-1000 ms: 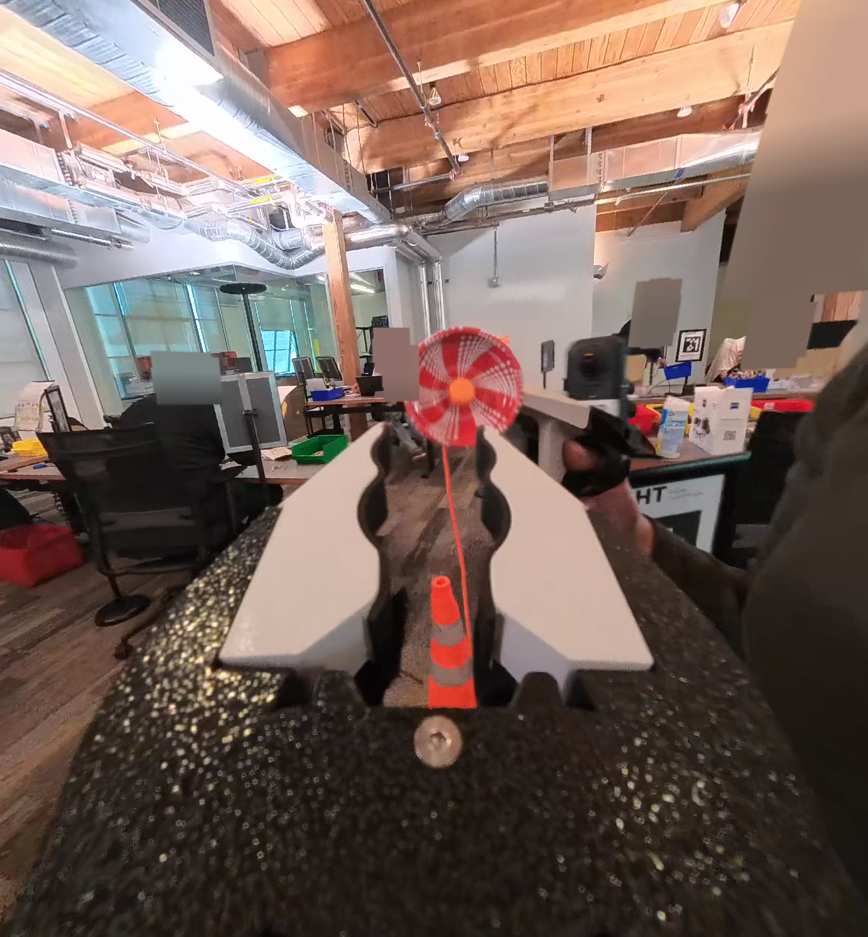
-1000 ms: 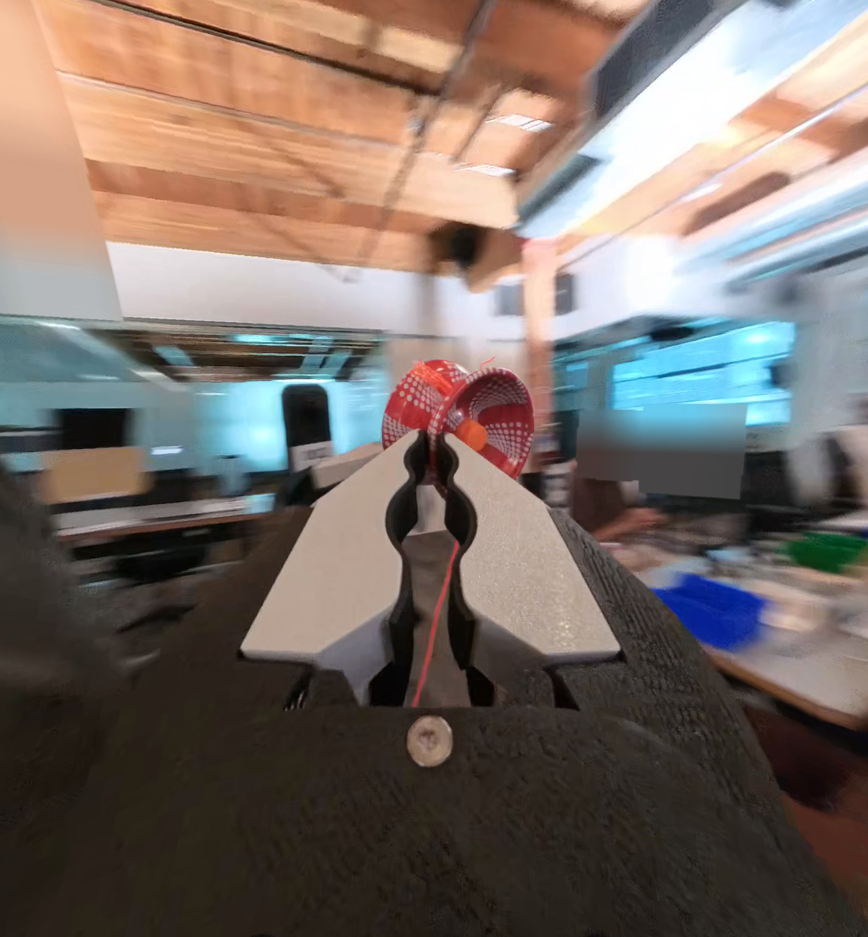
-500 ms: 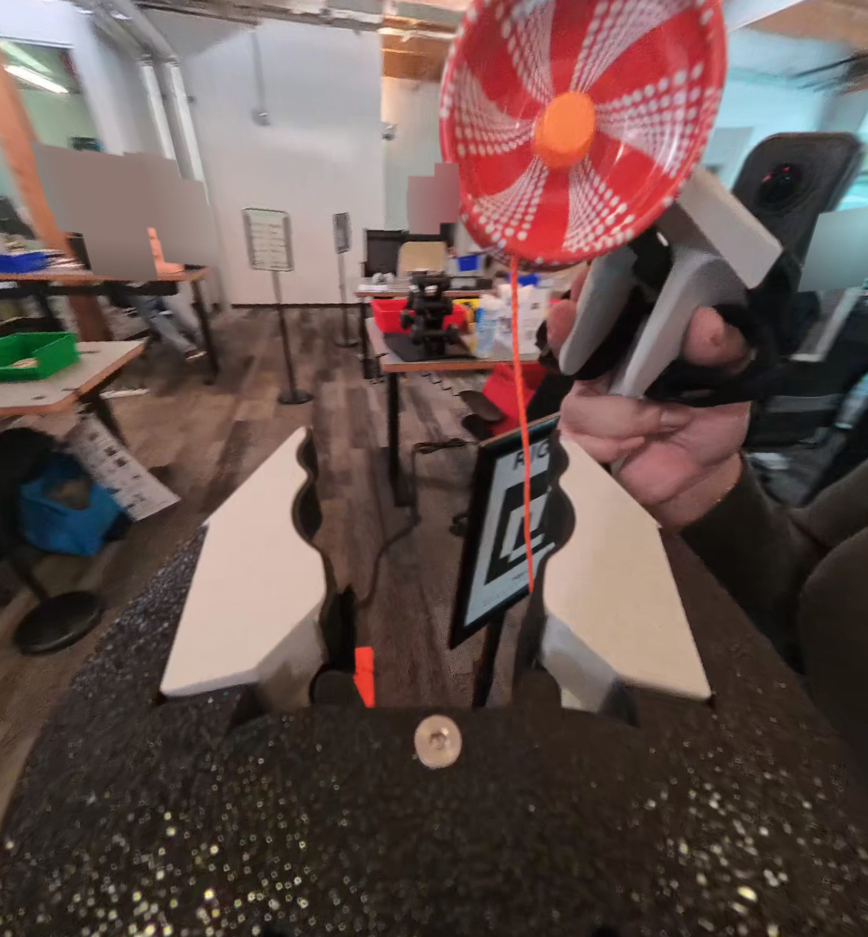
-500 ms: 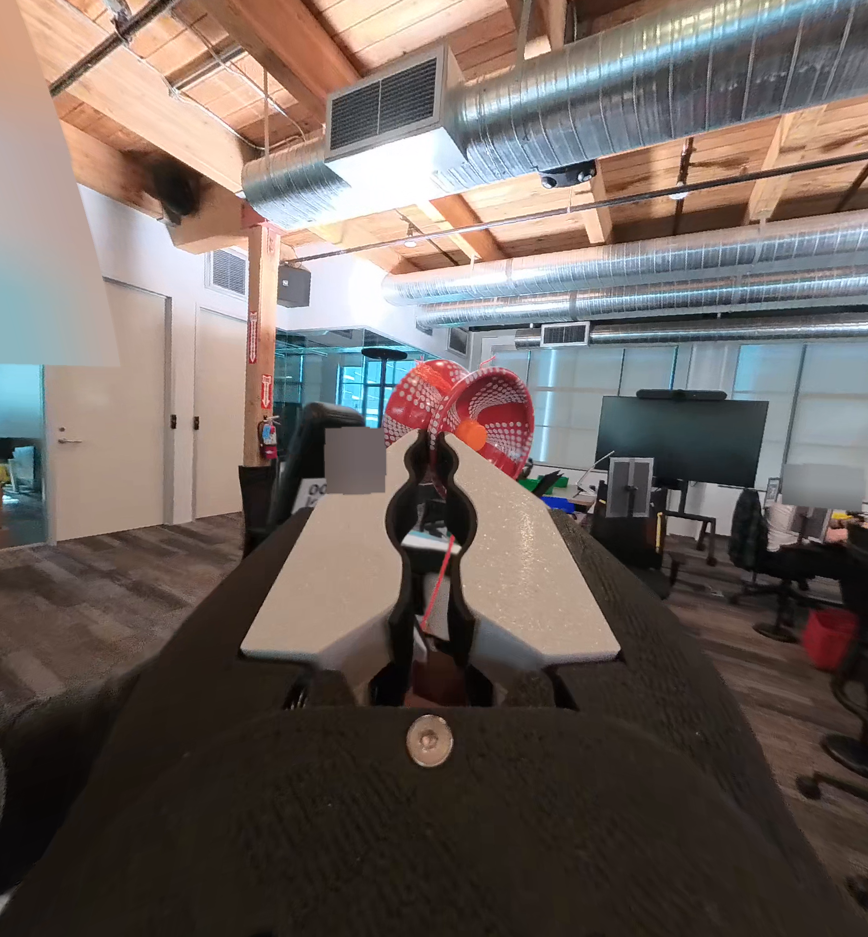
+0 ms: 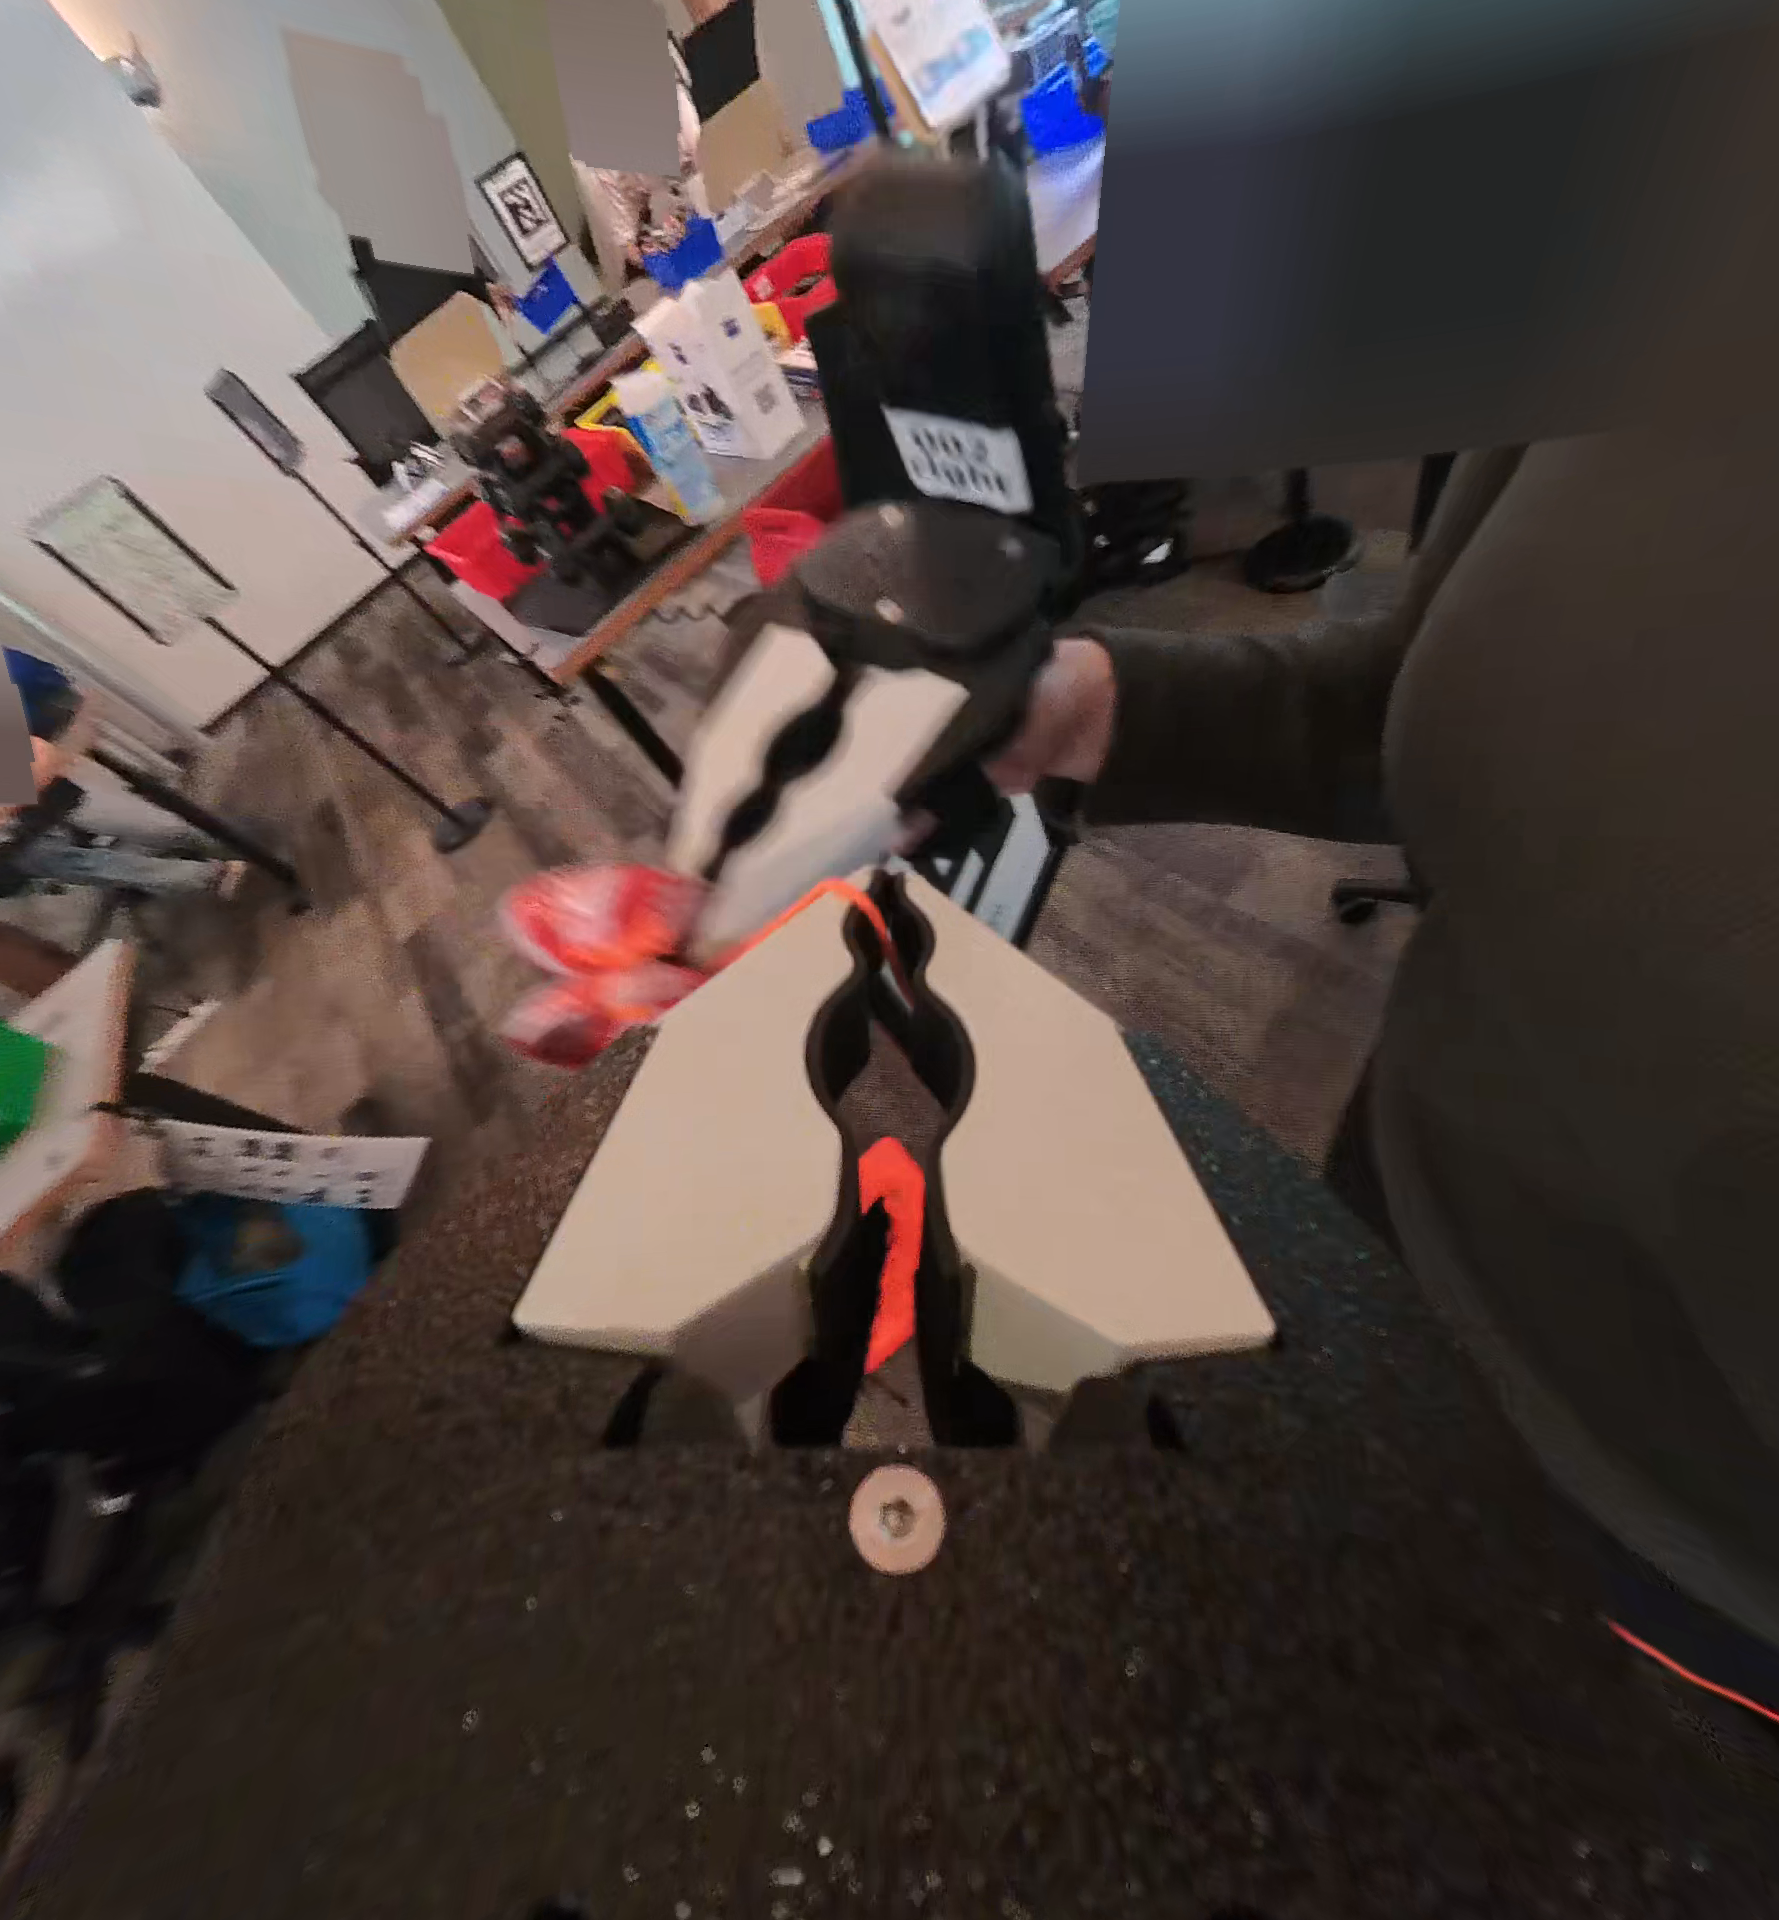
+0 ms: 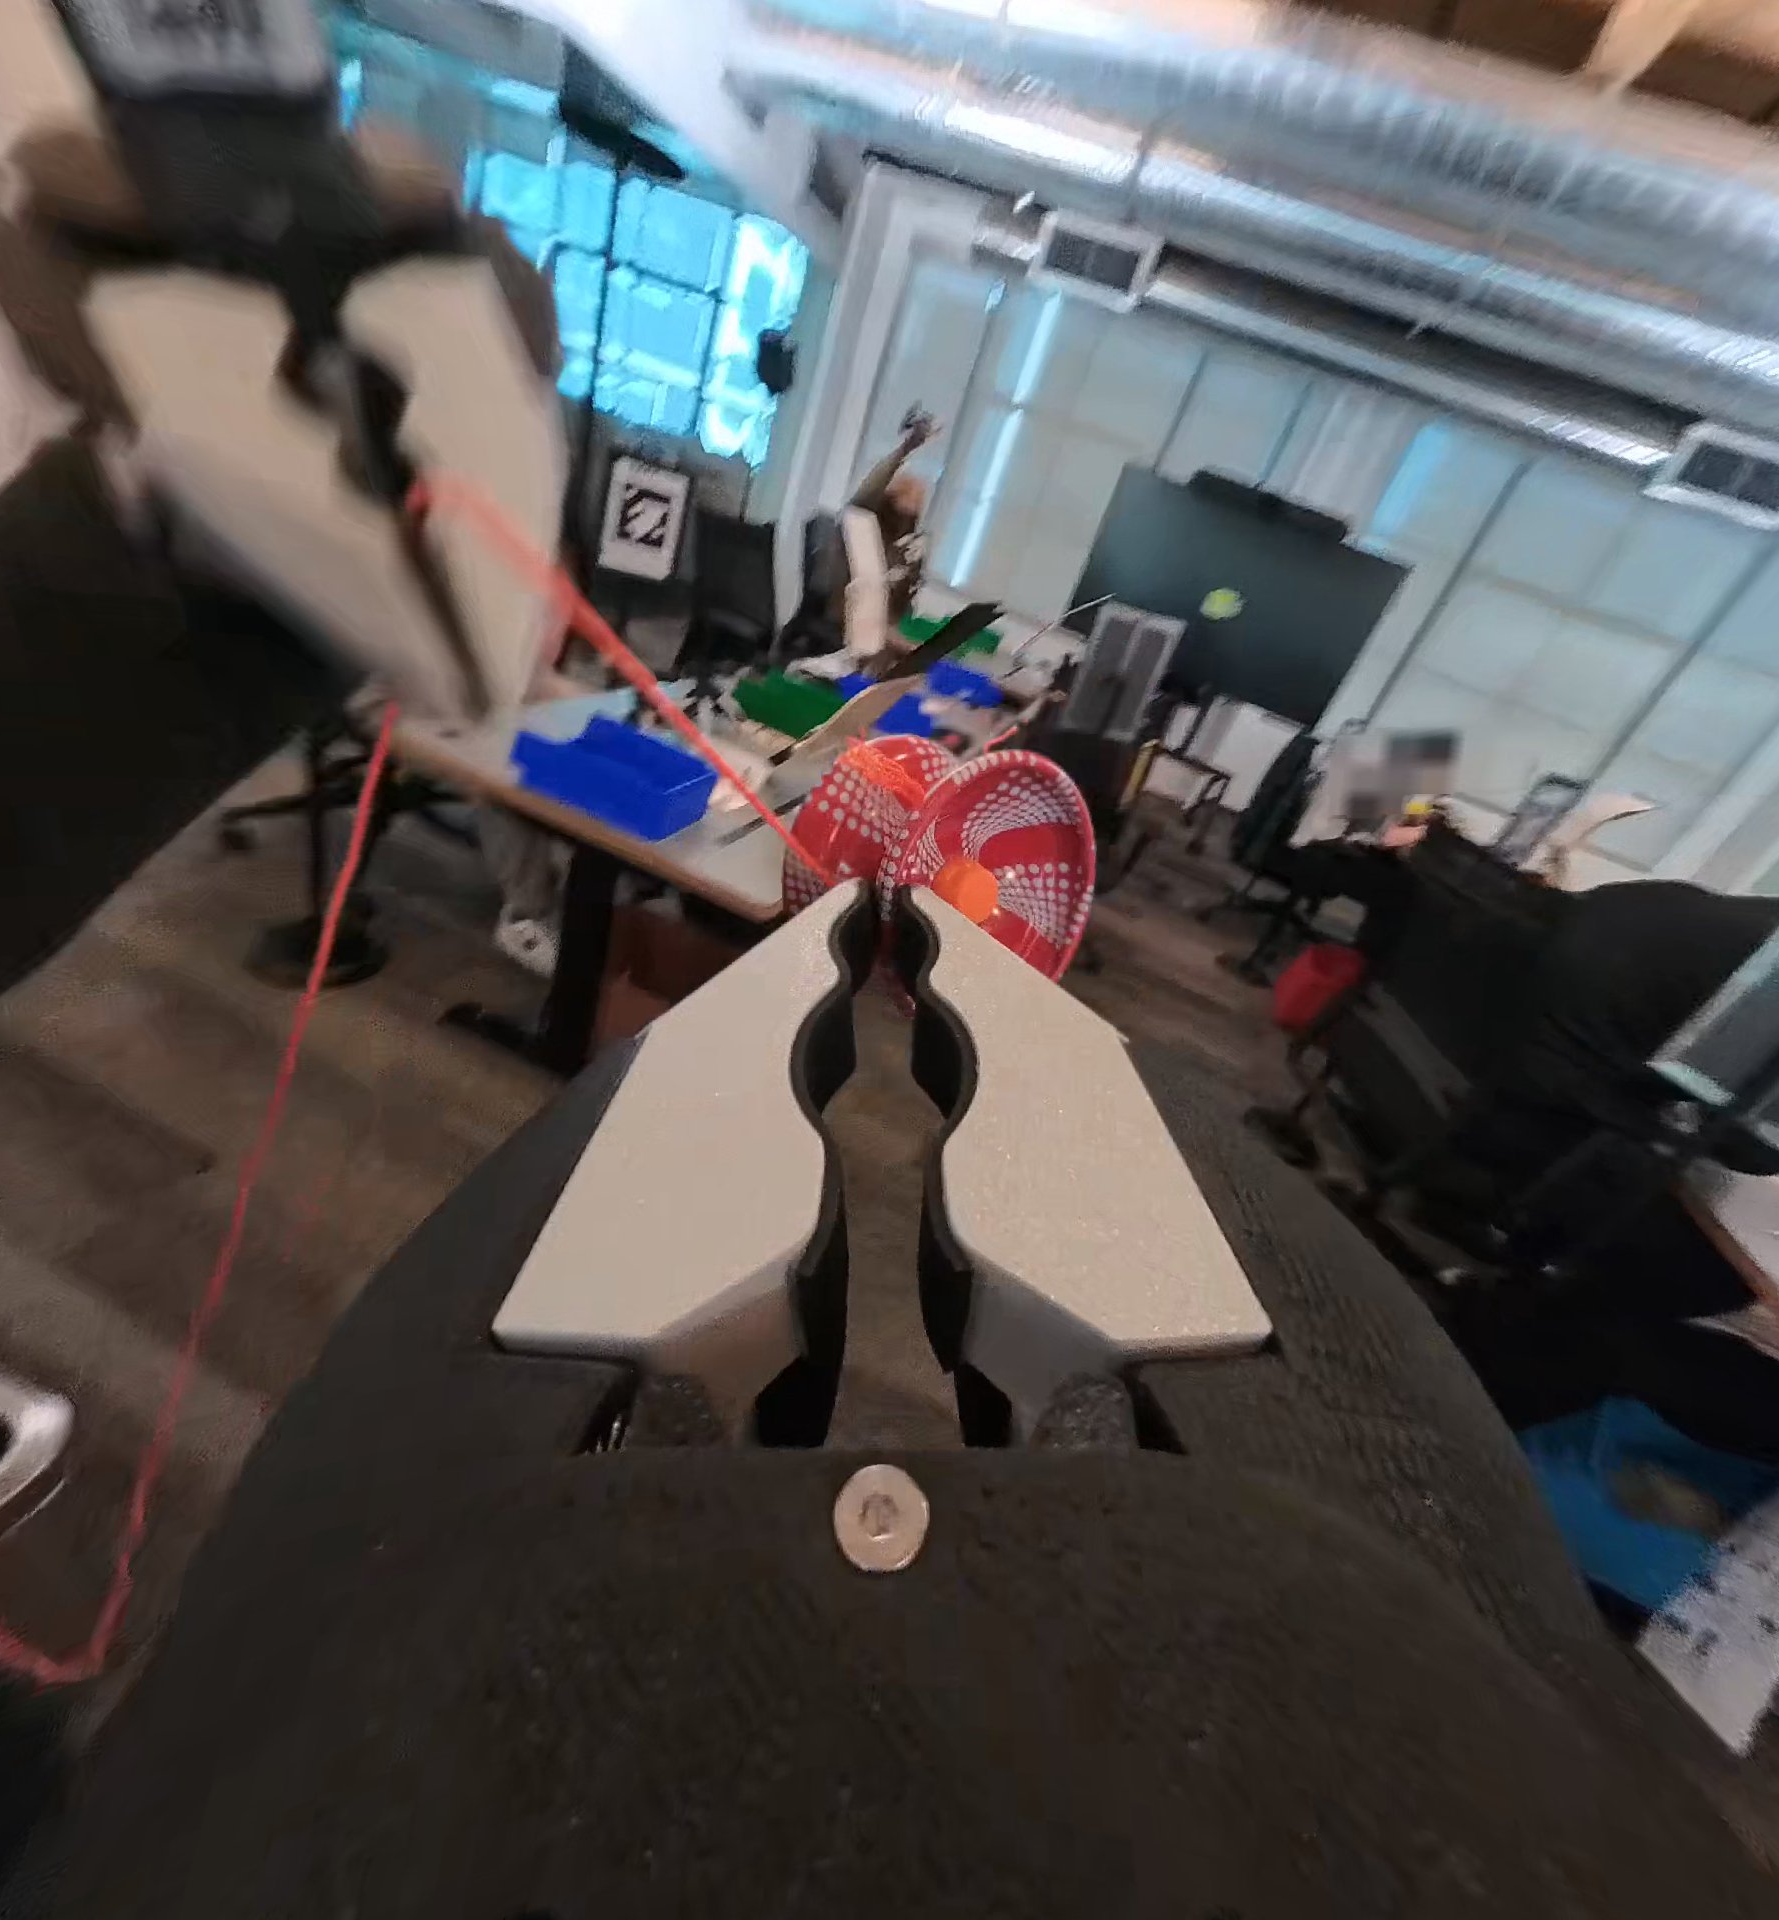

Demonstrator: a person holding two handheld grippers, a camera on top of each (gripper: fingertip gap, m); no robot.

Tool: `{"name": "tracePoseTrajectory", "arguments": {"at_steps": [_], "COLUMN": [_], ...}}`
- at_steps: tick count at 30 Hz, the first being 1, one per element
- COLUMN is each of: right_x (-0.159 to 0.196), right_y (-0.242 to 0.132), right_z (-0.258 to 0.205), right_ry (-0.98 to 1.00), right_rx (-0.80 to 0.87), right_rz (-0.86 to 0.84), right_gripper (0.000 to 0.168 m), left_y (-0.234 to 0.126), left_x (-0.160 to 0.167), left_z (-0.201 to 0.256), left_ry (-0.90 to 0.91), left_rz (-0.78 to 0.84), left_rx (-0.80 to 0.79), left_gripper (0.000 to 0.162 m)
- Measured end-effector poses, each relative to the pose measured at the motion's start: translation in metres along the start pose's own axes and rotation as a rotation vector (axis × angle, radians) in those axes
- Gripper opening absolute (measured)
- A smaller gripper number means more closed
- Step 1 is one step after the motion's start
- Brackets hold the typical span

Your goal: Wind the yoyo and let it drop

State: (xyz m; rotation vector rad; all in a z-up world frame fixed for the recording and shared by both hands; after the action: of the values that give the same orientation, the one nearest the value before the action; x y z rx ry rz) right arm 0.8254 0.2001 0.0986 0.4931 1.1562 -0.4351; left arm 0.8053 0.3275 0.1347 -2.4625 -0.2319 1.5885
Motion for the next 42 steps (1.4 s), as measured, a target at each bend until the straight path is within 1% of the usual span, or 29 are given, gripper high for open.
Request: {"name": "tracePoseTrajectory", "arguments": {"at_steps": [2, 3, 5, 7, 9, 11, 13, 14, 16, 17, 19, 21, 23, 25, 27, 29, 30, 32, 34, 36, 37, 39, 40, 42], "right_x": [0.009, 0.012, 0.015, 0.01, 0.005, 0.006, 0.01, 0.013, 0.023, 0.03, 0.043, 0.052, 0.059, 0.064, 0.066, 0.069, 0.068, 0.059, 0.048, 0.035, 0.031, 0.031, 0.034, 0.042], "right_y": [-0.002, -0.005, -0.008, -0.011, -0.016, -0.022, -0.027, -0.027, -0.025, -0.022, -0.014, -0.01, -0.008, -0.008, -0.01, -0.012, -0.013, -0.017, -0.023, -0.03, -0.032, -0.035, -0.036, -0.035], "right_z": [-0.01, -0.016, -0.027, -0.034, -0.036, -0.031, -0.024, -0.022, -0.017, -0.015, -0.017, -0.022, -0.028, -0.033, -0.04, -0.051, -0.058, -0.071, -0.081, -0.084, -0.083, -0.08, -0.079, -0.077], "right_ry": [0.026, 0.049, 0.119, 0.228, 0.358, 0.458, 0.519, 0.523, 0.472, 0.424, 0.313, 0.205, 0.117, 0.073, 0.062, 0.03, 0.039, 0.113, 0.187, 0.25, 0.266, 0.264, 0.248, 0.224], "right_rx": [-0.108, -0.169, -0.285, -0.367, -0.415, -0.39, -0.31, -0.244, -0.09, -0.023, 0.044, 0.057, 0.05, 0.005, -0.056, -0.136, -0.194, -0.326, -0.447, -0.524, -0.539, -0.533, -0.522, -0.489], "right_rz": [-0.033, -0.041, -0.015, 0.096, 0.228, 0.34, 0.422, 0.443, 0.399, 0.34, 0.191, 0.083, 0.009, -0.039, -0.062, -0.103, -0.096, -0.025, 0.066, 0.152, 0.183, 0.174, 0.145, 0.076], "right_gripper": [0.001, 0.001, 0.002, 0.001, 0.001, 0.001, 0.001, 0.001, 0.001, 0.001, 0.001, 0.002, 0.002, 0.002, 0.002, 0.002, 0.002, 0.001, 0.001, 0.001, 0.001, 0.001, 0.001, 0.001], "left_y": [-0.011, -0.015, -0.019, -0.02, -0.016, -0.004, 0.009, 0.016, 0.03, 0.035, 0.037, 0.028, 0.013, -0.005, -0.02, -0.032, -0.036, -0.044, -0.047, -0.045, -0.044, -0.041, -0.041, -0.048], "left_x": [-0.014, -0.016, -0.01, 0.014, 0.048, 0.086, 0.122, 0.135, 0.146, 0.143, 0.127, 0.1, 0.07, 0.042, 0.023, 0.009, 0.006, 0.009, 0.023, 0.045, 0.057, 0.072, 0.075, 0.072], "left_z": [-0.011, -0.02, -0.043, -0.06, -0.065, -0.053, -0.027, -0.008, 0.037, 0.06, 0.094, 0.105, 0.097, 0.084, 0.067, 0.05, 0.04, 0.02, 0.006, -0.001, -0.003, -0.006, -0.006, -0.003], "left_ry": [0.023, 0.032, 0.017, -0.036, -0.121, -0.245, -0.362, -0.406, -0.438, -0.43, -0.375, -0.293, -0.204, -0.11, -0.013, 0.046, 0.058, 0.064, 0.027, -0.036, -0.063, -0.1, -0.117, -0.138], "left_rz": [-0.021, -0.055, -0.165, -0.325, -0.424, -0.428, -0.424, -0.424, -0.419, -0.421, -0.434, -0.441, -0.404, -0.375, -0.389, -0.379, -0.393, -0.425, -0.455, -0.48, -0.481, -0.441, -0.405, -0.277], "left_rx": [-0.041, -0.088, -0.226, -0.315, -0.338, -0.286, -0.228, -0.186, -0.081, -0.015, 0.083, 0.113, 0.068, -0.016, -0.119, -0.222, -0.276, -0.393, -0.453, -0.466, -0.467, -0.5, -0.532, -0.611], "left_gripper": [0.0, 0.0, 0.0, 0.0, 0.0, 0.0, 0.0, 0.0, 0.0, 0.0, 0.0, 0.0, 0.0, 0.0, 0.0, 0.0, 0.0, 0.0, 0.0, 0.0, 0.0, 0.0, 0.0, 0.0]}}
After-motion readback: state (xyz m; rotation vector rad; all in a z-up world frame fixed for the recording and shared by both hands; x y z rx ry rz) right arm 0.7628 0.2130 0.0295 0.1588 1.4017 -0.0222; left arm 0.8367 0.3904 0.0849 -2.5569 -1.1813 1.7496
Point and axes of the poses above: each gripper's, where its closed fingertips meet, y out along the fingers, x out of its underside, z = x × y across the jaws, the point moved 7 cm from there along -y, back along the fingers, and after that the axes turned 5 degrees about z, right-handed, at the moved point
